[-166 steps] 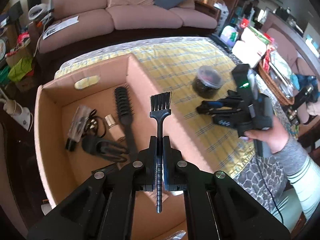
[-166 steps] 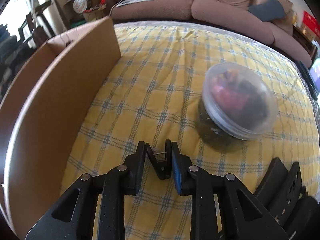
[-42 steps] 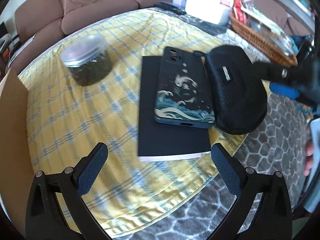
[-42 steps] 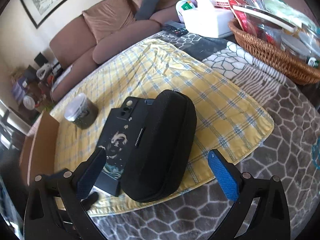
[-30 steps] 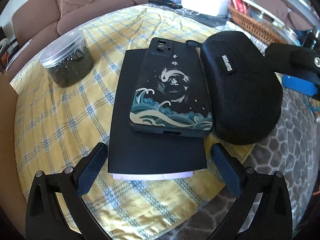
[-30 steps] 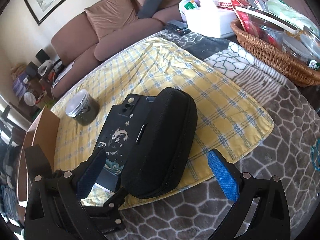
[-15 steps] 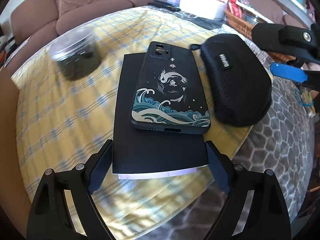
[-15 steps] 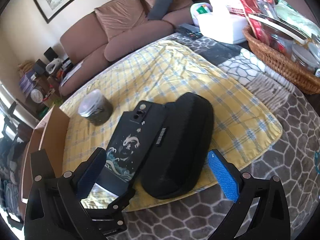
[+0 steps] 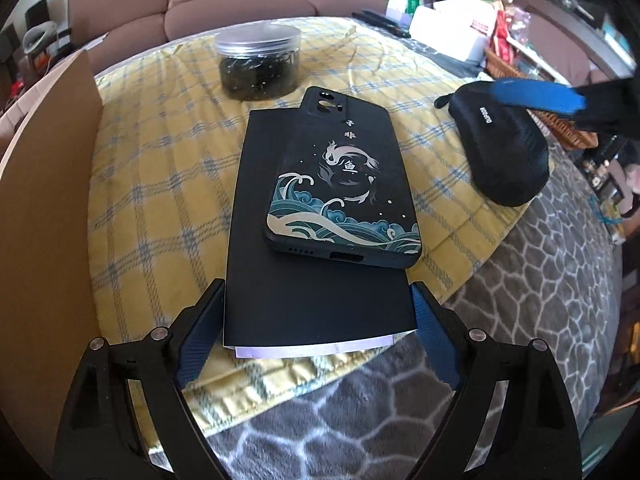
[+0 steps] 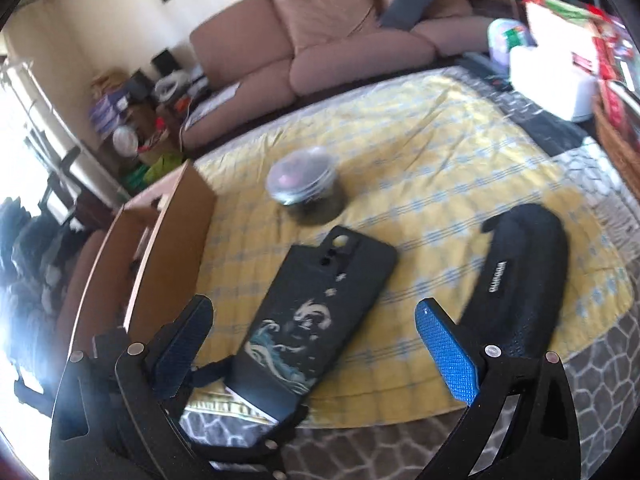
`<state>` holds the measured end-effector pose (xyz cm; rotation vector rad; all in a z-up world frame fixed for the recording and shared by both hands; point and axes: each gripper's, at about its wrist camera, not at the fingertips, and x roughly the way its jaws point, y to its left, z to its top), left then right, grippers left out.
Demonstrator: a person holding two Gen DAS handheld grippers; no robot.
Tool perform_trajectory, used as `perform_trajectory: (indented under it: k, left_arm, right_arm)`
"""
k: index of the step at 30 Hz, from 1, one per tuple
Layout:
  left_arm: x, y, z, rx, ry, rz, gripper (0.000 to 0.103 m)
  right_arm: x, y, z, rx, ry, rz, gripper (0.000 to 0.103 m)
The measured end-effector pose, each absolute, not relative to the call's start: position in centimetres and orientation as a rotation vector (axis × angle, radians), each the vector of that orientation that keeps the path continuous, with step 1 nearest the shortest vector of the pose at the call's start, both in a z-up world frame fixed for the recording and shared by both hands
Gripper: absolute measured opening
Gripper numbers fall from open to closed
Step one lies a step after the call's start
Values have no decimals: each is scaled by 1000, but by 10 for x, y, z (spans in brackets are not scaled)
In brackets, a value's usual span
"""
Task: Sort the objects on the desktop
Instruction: 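Grasp the dragon-print phone case with the right tool and lift it off the notebook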
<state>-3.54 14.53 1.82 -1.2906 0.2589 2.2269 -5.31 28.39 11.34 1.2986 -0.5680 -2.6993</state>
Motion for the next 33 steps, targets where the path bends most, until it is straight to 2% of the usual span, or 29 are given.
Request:
perform_trajectory:
  k: [6, 14, 18, 19, 22, 33]
  left_arm:
    - [-34, 139, 18, -1284, 176, 2255, 86]
    - [-31, 138, 17, -1268, 166, 2264, 86]
    - [-30, 139, 16, -1260, 177, 2273, 86]
    - [-30, 140, 16, -1260, 181, 2274, 86]
    - [-30, 140, 17, -1263, 181, 2271, 86]
    - [-40, 138, 21, -1327, 163, 2257, 89]
  right_arm:
    - [-97, 286, 67, 1590, -808, -2548, 103]
    - [-128, 280, 39, 1849, -881, -2462, 103]
    - [-136, 266, 34, 1925, -748, -2506, 103]
    - [-137, 264, 34, 1934, -721, -2517, 103]
    - [-136, 262, 37, 1920, -626, -2561, 89]
    - [-107, 314, 57, 1665, -836, -2536, 84]
